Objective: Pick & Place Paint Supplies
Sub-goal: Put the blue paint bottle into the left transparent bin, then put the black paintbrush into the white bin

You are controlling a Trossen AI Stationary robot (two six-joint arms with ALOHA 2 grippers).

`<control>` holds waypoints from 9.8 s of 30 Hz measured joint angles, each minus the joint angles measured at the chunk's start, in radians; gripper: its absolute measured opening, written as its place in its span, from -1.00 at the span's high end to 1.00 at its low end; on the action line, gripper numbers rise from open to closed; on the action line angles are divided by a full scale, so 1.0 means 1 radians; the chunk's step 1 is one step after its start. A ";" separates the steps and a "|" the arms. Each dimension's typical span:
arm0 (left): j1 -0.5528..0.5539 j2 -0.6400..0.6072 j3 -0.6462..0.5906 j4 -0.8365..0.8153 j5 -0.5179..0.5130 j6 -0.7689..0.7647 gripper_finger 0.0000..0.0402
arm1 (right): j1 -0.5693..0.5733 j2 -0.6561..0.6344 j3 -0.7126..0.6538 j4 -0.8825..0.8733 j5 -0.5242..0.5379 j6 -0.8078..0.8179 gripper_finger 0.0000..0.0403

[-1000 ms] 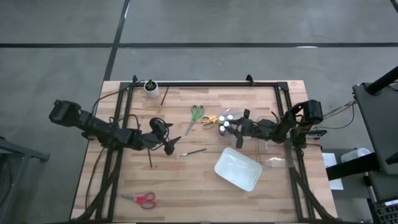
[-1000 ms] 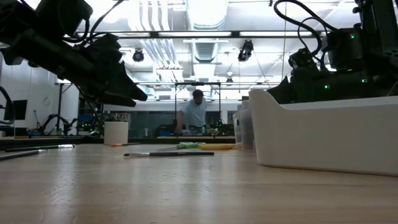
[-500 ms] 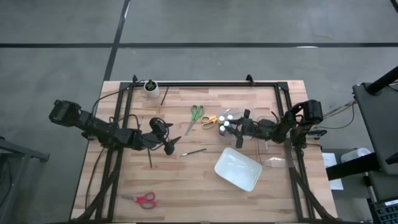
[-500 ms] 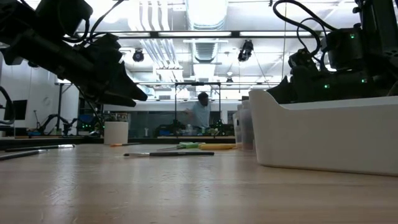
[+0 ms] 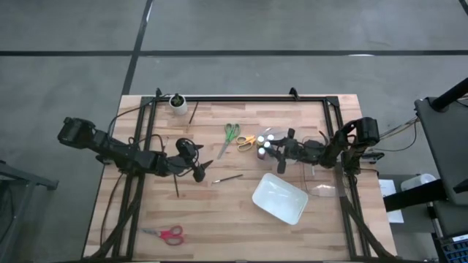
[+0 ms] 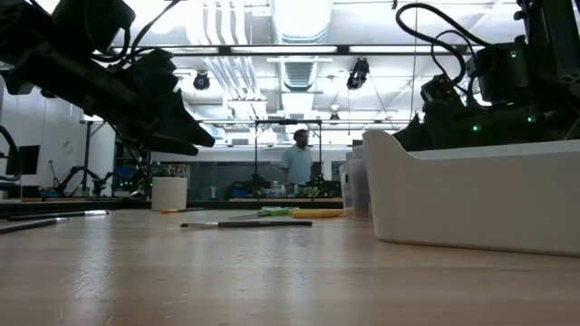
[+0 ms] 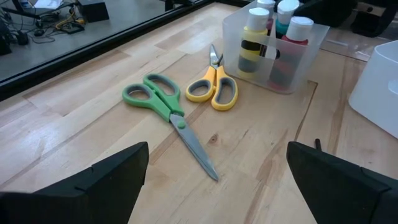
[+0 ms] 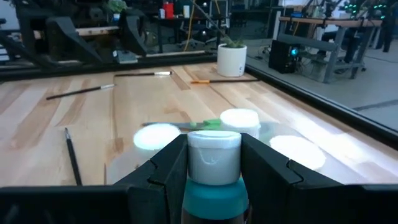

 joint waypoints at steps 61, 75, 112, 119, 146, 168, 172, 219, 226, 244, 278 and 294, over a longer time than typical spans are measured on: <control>0.000 0.000 0.000 0.000 0.000 0.000 -0.93 | 0.001 -0.002 0.003 0.009 0.024 0.002 0.06; 0.000 0.000 0.000 0.000 0.000 0.000 -0.93 | 0.022 -0.042 -0.001 0.009 0.014 -0.010 0.05; 0.000 0.000 0.000 0.000 0.000 0.000 -0.93 | 0.195 -0.974 0.249 -1.297 -0.080 -0.149 0.05; 0.000 0.000 0.000 0.000 0.000 0.000 -0.93 | 0.239 -1.128 0.152 -1.266 0.015 -0.167 0.05; 0.000 0.000 0.000 0.000 0.000 0.000 -0.93 | 0.258 -1.503 0.090 -1.582 0.017 -0.087 0.05; 0.000 0.000 0.000 0.000 0.000 0.000 -0.93 | 0.258 -1.500 0.092 -1.582 0.014 -0.064 0.05; 0.000 0.000 0.000 0.000 0.000 0.000 -0.93 | 0.258 -1.499 0.092 -1.582 0.014 -0.065 0.05; -0.123 0.163 0.641 -0.698 0.173 -0.026 -0.93 | 0.258 -1.494 0.092 -1.585 0.017 -0.067 0.05; -0.101 0.329 0.849 -0.935 0.116 -0.137 -0.93 | 0.258 -1.484 0.092 -1.589 0.017 -0.067 0.05; -0.036 0.401 0.822 -0.971 0.115 -0.233 -0.93 | 0.258 -1.481 0.092 -1.589 0.015 -0.066 0.05; 0.035 0.540 0.753 -0.873 0.425 -0.108 -0.93 | 0.258 -1.480 0.092 -1.588 0.015 -0.066 0.05; 0.043 0.552 0.678 -0.545 0.460 0.064 -0.93 | 0.258 -1.480 0.092 -1.588 0.016 -0.067 0.05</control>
